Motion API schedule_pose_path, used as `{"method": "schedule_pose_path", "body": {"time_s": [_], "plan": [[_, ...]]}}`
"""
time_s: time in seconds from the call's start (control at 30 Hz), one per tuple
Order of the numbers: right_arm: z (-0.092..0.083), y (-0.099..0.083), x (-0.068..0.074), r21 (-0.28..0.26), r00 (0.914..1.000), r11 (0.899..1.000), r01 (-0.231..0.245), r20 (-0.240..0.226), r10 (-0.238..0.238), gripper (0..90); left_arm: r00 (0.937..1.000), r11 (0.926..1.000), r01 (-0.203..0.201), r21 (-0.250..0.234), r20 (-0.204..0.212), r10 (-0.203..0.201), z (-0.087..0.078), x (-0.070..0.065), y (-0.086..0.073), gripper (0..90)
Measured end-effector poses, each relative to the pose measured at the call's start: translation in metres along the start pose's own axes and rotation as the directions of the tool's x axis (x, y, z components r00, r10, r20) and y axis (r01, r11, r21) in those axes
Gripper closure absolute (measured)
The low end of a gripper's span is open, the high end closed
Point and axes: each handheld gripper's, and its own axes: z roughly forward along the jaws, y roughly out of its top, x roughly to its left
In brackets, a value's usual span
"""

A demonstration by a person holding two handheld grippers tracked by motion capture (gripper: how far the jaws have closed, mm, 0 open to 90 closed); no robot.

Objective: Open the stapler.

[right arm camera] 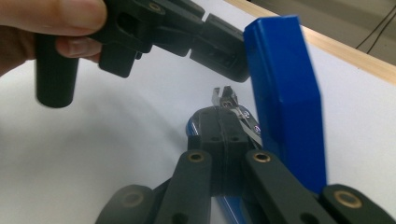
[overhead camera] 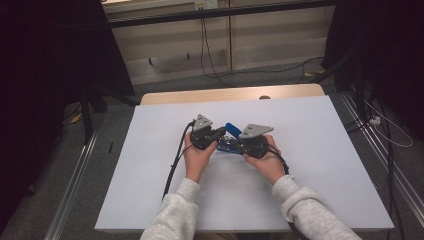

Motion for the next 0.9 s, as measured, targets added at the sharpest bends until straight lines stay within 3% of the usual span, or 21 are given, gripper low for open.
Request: {"method": "schedule_pose_path", "body": {"time_s": [0.1, 0.13, 0.4, 0.7, 0.9], "plan": [[0.008, -0.001, 0.003, -0.009, 0.9996, 1.000, -0.016, 0.023, 0.016, 90.0, 1.0000, 1.0000, -0.005, 0.004, -0.002, 0.005, 0.000, 0.000, 0.000, 90.0], [0.013, -0.001, 0.004, -0.018, 0.9984, 1.000, -0.020, 0.052, 0.021, 90.0, 1.0000, 1.0000, -0.003, 0.006, 0.000, 0.003, 0.001, 0.001, 0.000, 90.0], [0.022, -0.003, 0.006, -0.025, 0.9937, 0.999, -0.033, 0.106, 0.036, 90.0, 1.0000, 1.0000, -0.004, 0.003, -0.001, 0.004, 0.001, 0.001, 0.000, 89.6], [0.024, -0.005, 0.006, -0.044, 0.9895, 0.998, -0.044, 0.135, 0.050, 90.0, 1.0000, 0.9999, -0.006, 0.012, 0.005, 0.006, 0.004, 0.002, -0.003, 89.2], [0.023, -0.005, 0.005, -0.044, 0.9875, 0.998, -0.051, 0.147, 0.057, 90.0, 0.9997, 0.9995, 0.018, 0.026, -0.013, -0.018, 0.006, 0.008, -0.008, 88.7]]}}
